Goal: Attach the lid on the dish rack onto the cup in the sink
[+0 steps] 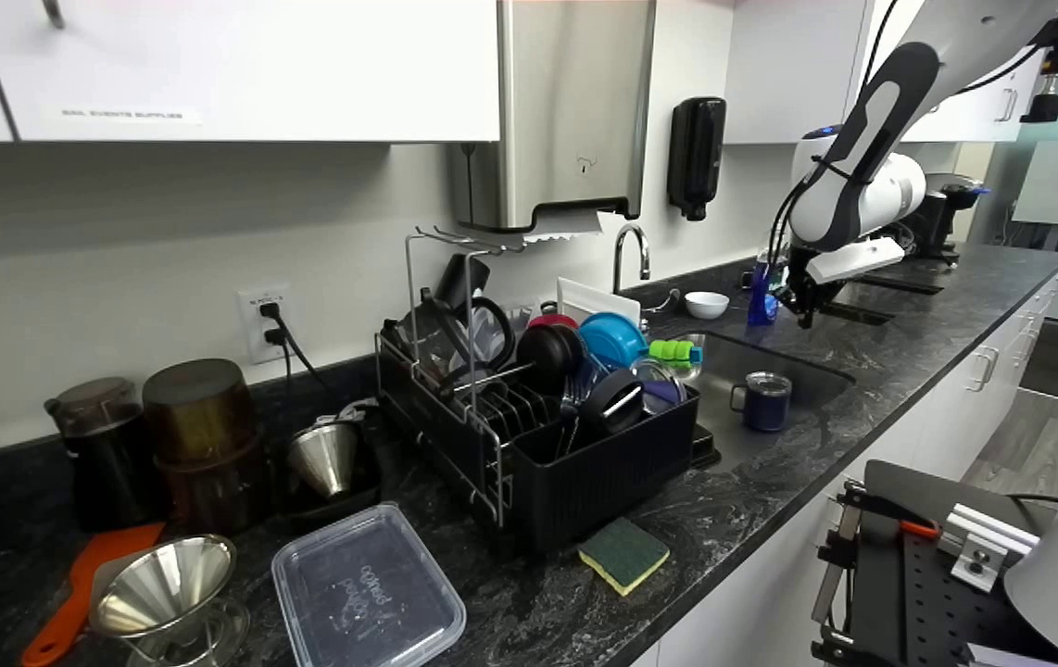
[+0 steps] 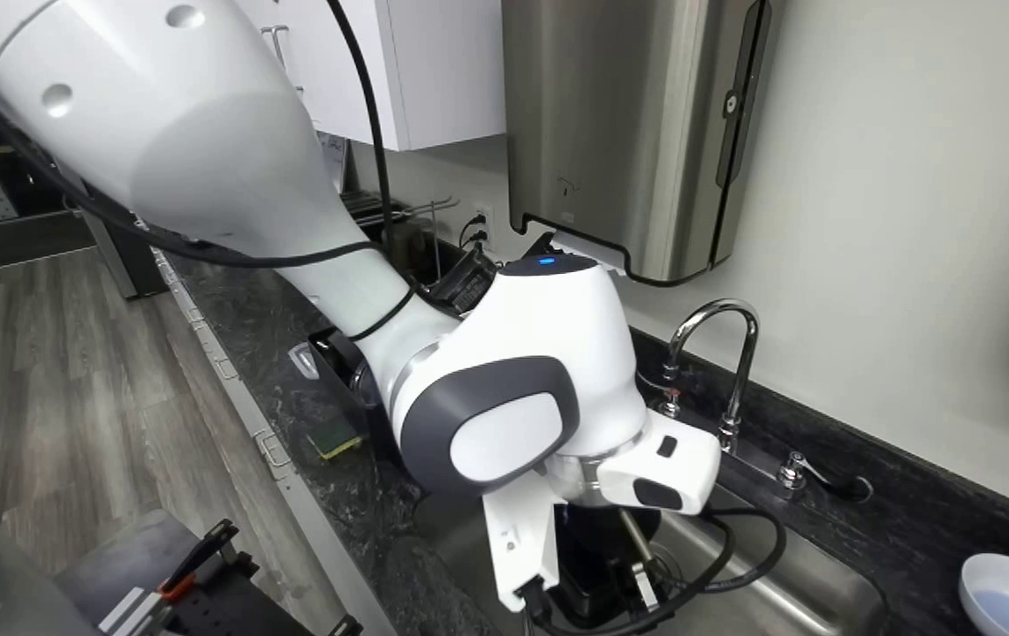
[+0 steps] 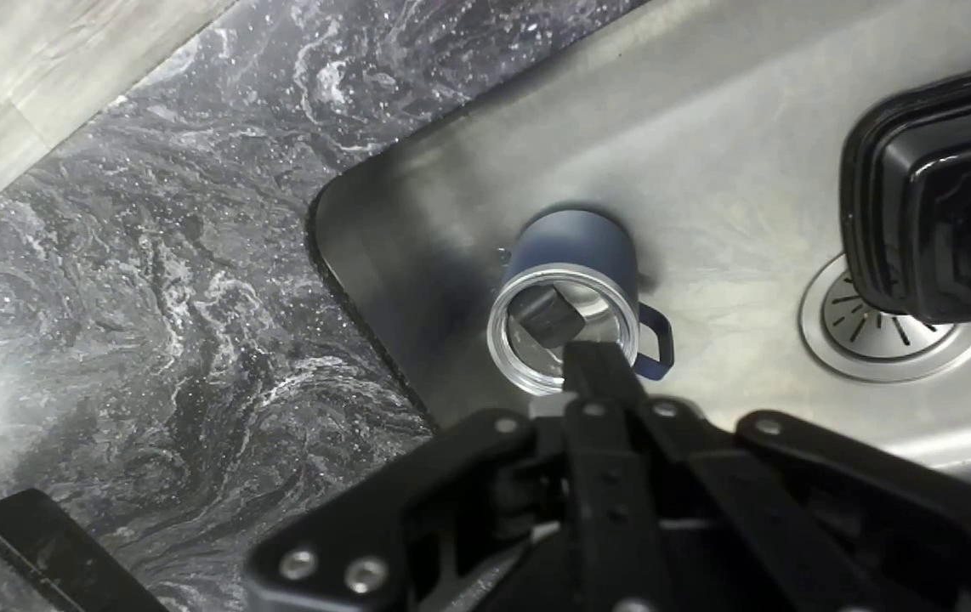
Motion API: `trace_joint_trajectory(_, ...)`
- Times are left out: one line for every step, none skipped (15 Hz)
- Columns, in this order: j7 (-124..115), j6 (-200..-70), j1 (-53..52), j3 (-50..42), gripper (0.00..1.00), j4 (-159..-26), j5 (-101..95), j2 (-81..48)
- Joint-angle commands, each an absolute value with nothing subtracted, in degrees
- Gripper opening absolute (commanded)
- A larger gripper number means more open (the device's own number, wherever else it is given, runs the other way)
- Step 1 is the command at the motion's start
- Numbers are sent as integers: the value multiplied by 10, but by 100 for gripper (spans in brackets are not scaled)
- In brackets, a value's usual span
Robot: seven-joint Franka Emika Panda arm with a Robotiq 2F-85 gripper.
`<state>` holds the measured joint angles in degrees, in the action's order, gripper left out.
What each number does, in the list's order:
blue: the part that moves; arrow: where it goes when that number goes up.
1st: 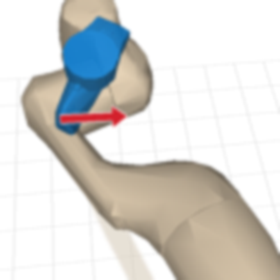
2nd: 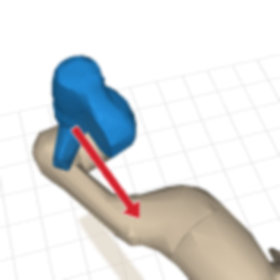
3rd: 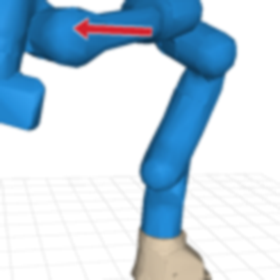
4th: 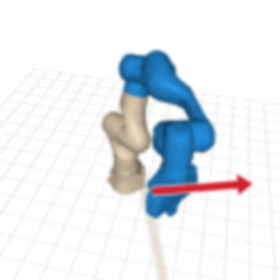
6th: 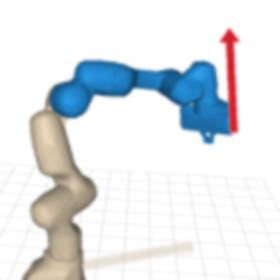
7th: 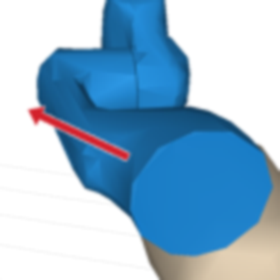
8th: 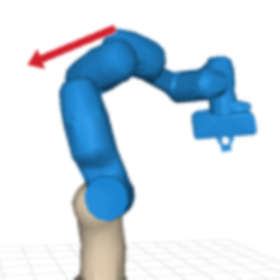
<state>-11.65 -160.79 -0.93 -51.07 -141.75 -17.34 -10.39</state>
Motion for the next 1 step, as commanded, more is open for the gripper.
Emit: trace_joint_trajectory(-117,-1608,-9,-511,1,-1417,-173,-104)
